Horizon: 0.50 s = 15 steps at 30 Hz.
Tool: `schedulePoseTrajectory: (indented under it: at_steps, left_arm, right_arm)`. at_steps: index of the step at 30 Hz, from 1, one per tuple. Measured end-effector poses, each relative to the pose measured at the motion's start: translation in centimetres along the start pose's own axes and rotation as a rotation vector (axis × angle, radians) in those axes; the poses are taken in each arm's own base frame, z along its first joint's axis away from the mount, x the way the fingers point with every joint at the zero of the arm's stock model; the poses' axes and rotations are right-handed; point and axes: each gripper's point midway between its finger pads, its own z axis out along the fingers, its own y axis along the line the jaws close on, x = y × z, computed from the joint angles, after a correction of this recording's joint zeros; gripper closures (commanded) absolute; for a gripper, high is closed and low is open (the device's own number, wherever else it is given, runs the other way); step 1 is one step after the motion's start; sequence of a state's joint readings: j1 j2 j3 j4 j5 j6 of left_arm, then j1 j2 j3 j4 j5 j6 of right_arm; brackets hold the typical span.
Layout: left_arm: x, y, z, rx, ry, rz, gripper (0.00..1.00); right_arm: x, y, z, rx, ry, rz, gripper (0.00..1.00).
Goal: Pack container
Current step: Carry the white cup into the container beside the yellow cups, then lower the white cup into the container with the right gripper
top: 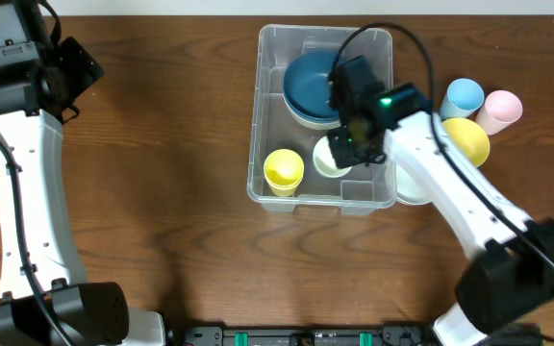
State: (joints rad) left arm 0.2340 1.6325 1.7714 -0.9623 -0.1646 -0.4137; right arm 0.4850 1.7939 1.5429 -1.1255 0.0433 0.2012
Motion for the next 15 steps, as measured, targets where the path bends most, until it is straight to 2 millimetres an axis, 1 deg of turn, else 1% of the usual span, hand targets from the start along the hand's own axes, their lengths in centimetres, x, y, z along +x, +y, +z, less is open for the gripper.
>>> schedulePoseTrajectory:
  at_steps: [3, 6, 10, 15]
  left_arm:
    - [0.0, 0.0, 0.0, 0.000, 0.000, 0.000, 0.02]
    - [0.0, 0.0, 0.0, 0.000, 0.000, 0.000, 0.02]
    - [0.0, 0.0, 0.0, 0.000, 0.000, 0.000, 0.02]
    - [0.0, 0.0, 0.0, 0.000, 0.000, 0.000, 0.02]
  right_arm:
    - [0.5, 0.9, 1.5, 0.004, 0.042, -0.026, 0.97]
    - [0.9, 1.7, 2.5, 0.007, 0.072, -0.048, 0.96]
    - [1.5, 2.1, 2.9, 0.011, 0.103, -0.062, 0.96]
    - [2.2, 1.9, 3.0, 0.022, 0.133, -0.065, 0.96]
